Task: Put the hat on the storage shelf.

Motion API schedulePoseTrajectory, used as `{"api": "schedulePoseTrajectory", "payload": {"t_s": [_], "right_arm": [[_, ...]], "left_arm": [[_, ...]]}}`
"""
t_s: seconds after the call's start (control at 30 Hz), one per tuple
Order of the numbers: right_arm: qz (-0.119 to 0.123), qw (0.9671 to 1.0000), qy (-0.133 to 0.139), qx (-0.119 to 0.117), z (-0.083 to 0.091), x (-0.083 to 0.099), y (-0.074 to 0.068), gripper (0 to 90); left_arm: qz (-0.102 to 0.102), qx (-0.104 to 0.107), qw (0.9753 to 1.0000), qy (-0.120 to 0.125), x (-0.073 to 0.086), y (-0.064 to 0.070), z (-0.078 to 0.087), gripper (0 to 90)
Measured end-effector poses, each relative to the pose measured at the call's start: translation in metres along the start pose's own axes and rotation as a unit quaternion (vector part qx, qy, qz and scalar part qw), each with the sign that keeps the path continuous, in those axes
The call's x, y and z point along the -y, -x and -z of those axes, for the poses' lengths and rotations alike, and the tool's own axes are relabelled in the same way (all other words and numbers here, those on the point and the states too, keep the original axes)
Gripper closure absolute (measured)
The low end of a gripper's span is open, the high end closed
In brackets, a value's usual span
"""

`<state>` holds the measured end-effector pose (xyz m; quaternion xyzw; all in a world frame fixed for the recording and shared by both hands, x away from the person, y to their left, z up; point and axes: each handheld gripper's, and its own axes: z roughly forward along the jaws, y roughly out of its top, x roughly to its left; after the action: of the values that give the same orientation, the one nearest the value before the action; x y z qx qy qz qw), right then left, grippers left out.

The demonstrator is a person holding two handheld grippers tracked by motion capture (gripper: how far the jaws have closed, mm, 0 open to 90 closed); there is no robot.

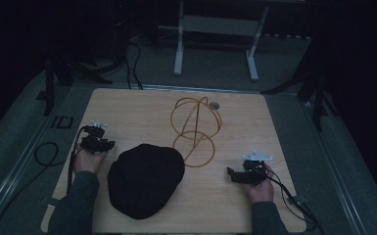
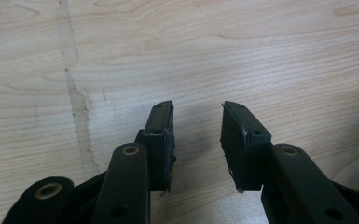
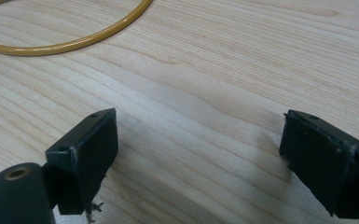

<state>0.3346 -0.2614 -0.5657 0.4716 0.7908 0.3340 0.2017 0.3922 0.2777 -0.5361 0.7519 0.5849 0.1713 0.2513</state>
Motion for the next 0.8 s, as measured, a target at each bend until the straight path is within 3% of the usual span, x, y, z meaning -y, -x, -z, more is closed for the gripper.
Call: {"api": "schedulePoseTrajectory", "payload": {"t_s": [0.33,0.8], "right_arm": [[0.0,1.0,0.0,0.0,0.0,0.0,0.0,11.5],[0.0,1.0,0.0,0.0,0.0,0.0,0.0,11.5]], "left_arm": [[-0.004,0.01,0.9999,0.01,-0.007,-0.008,0.017,60.8],[-0.044,0.039,0.9979,0.029,-0.021,-0.005,0.042,59.5]]}}
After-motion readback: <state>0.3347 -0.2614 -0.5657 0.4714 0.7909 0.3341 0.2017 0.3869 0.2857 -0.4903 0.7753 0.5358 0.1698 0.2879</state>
